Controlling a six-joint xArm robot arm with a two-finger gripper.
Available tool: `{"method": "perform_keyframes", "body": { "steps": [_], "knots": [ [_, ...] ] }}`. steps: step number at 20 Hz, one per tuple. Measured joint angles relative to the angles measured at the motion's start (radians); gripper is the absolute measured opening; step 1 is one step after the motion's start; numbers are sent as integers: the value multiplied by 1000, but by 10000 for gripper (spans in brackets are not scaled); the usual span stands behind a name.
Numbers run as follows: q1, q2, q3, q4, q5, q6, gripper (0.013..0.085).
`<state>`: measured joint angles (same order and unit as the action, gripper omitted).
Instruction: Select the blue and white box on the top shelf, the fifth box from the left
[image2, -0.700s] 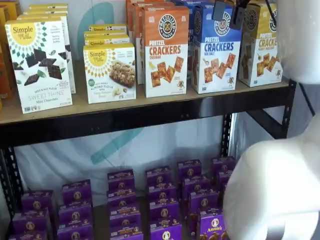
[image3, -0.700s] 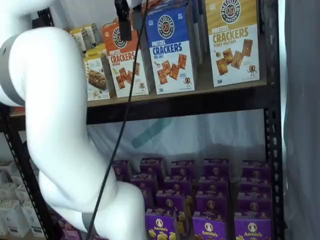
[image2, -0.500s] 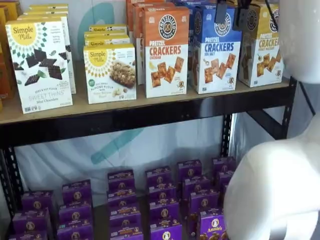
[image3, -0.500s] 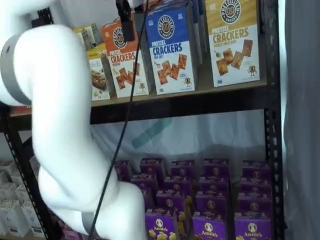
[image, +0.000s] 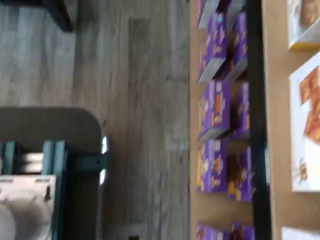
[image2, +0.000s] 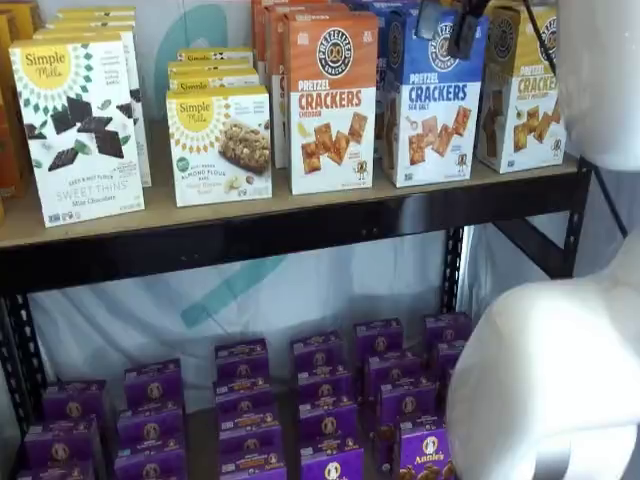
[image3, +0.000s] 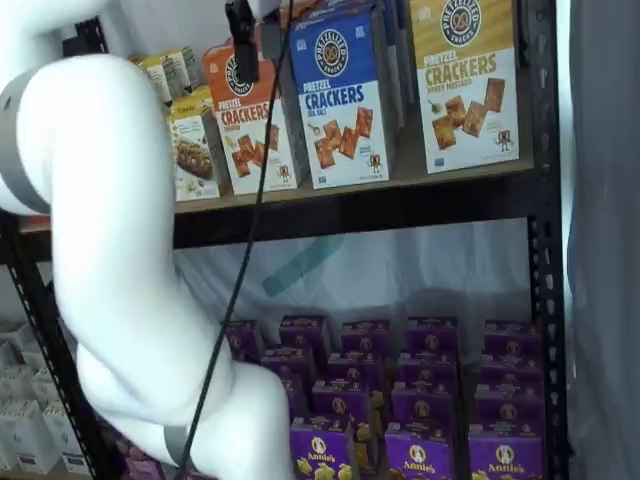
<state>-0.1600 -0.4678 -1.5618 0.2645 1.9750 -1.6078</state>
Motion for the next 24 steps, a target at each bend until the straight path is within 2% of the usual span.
{"method": "perform_keyframes", "body": {
  "steps": [5, 9, 11, 14, 24],
  "knots": [
    [-28, -68, 97, 99, -167, 7, 850],
    [-42, -106, 164, 153, -310, 6, 850],
    [-50, -100, 167, 162, -343, -1, 850],
    [-64, -81, 155, 167, -368, -16, 850],
    [-130, 40, 43, 181, -355, -80, 850]
  ]
}}
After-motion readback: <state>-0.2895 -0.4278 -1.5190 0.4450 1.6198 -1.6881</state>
